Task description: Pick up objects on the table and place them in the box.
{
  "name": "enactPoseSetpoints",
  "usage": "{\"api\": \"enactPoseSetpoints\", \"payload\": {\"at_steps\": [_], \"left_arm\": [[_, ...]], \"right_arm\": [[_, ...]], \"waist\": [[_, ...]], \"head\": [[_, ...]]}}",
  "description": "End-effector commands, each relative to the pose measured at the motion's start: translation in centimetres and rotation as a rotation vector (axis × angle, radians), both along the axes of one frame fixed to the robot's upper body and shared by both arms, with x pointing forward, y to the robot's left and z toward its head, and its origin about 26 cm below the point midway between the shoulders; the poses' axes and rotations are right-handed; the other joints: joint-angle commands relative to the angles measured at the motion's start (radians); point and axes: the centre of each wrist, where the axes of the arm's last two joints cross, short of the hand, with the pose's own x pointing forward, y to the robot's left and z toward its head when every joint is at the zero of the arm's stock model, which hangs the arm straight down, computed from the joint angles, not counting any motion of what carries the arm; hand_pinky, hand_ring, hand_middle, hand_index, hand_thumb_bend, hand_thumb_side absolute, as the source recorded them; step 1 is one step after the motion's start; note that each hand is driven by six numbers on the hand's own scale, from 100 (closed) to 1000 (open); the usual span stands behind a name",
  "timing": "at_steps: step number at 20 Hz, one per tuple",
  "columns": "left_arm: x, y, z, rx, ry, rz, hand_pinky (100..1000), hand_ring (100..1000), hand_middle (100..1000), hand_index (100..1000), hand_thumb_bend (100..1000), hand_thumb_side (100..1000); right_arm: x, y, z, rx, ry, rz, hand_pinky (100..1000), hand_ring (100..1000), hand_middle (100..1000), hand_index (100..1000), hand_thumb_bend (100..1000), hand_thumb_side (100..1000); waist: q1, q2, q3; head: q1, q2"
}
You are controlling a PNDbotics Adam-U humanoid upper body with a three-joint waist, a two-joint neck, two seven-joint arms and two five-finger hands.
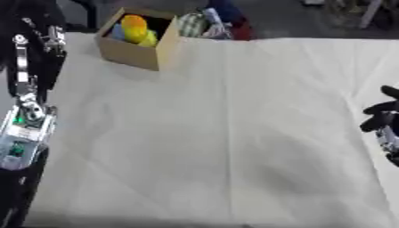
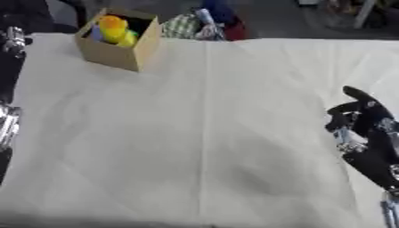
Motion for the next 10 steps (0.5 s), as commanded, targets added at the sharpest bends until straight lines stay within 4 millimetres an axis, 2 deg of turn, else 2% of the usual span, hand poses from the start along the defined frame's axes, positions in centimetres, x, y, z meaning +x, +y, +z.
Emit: {"api": "enactPoseSetpoints", "payload": {"at_steps": [1,10], "left_arm": [[0.0,-0.7,0.1,-0.025,-0.019,-0.035,666,658,666,836,100,697],[0.2,-1.6,-1.6,-0.048,0.031,-0.074,663,650,659,839,100,731]], "right_arm": [[0.1,0.3,1.1,0.01,-0.038,0.009,562,542,606,918,100,452],[0.2,0.2,1.2,0.016,-0.038,-0.005,560,541,604,918,100,447]], "waist": [[-0.005,0.0,-0.001],[-0.007,0.01,0.005]], "head": [[0.0,0.005],[-0.037,0.005]]}}
